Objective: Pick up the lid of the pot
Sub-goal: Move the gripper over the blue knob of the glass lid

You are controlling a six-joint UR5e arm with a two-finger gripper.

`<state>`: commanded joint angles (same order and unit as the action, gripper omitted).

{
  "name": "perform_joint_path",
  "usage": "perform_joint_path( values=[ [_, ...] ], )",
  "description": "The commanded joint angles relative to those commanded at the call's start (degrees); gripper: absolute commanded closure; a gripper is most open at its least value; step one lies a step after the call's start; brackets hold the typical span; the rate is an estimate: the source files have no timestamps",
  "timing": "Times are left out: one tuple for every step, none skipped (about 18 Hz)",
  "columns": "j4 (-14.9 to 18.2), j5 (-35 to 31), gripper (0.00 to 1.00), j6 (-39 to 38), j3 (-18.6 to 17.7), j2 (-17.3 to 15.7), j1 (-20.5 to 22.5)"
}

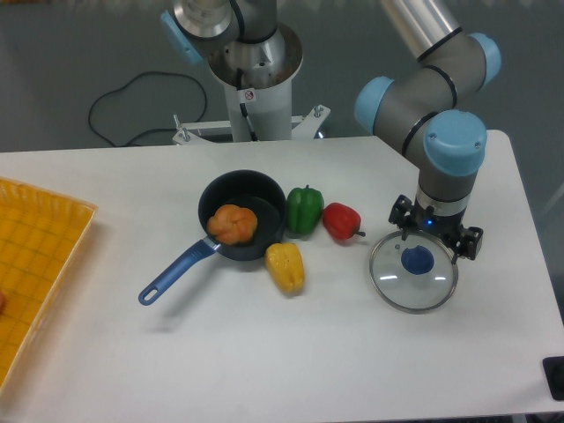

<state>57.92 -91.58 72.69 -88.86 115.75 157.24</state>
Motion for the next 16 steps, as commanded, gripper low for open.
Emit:
perform_joint_path(
  values=[
    [0.0, 0.17, 0.0, 0.0, 0.09, 0.0, 0.0],
    [0.0, 0.26, 0.0, 0.0, 0.18, -0.09, 0.0],
    [0.0, 0.26, 0.0, 0.0, 0.18, -0.09, 0.09],
    [-0.09, 0.35, 0.0, 0.09, -0.08, -0.26, 0.35],
    [-0.17, 0.26, 0.0, 0.09, -0.35, -0.35, 0.35],
    [-0.26, 0.09, 0.0, 0.09, -0.87, -0.53, 0.35],
    [-0.26, -0.09, 0.0, 0.0, -1.05, -0.53, 0.35],
    [-0.26, -0.17, 0.0, -0.09, -1.05, -0.53, 0.26],
    [-0.18, -0.18, 0.0, -0.17, -1.05, -0.53, 0.26],
    [-0.18, -0.18, 0.0, -0.52, -1.05, -0.53, 0.35],
    [-0.09, -0.09, 0.0, -0.53, -1.05, -0.53, 0.44],
    [0.0, 0.17, 0.0, -0.53, -1.05, -0.53, 1.05],
    [0.0, 0.44, 0.0, -0.27, -1.05, -0.44, 1.32],
    [0.0, 0.79, 0.0, -0.35, -1.05, -0.09, 1.84],
    [-0.09, 1.4, 0.0, -0.53, -1.05, 0.17, 2.11],
    [-0.09, 1.41, 0.0, -0.53, -1.05, 0.44, 2.28]
  ],
)
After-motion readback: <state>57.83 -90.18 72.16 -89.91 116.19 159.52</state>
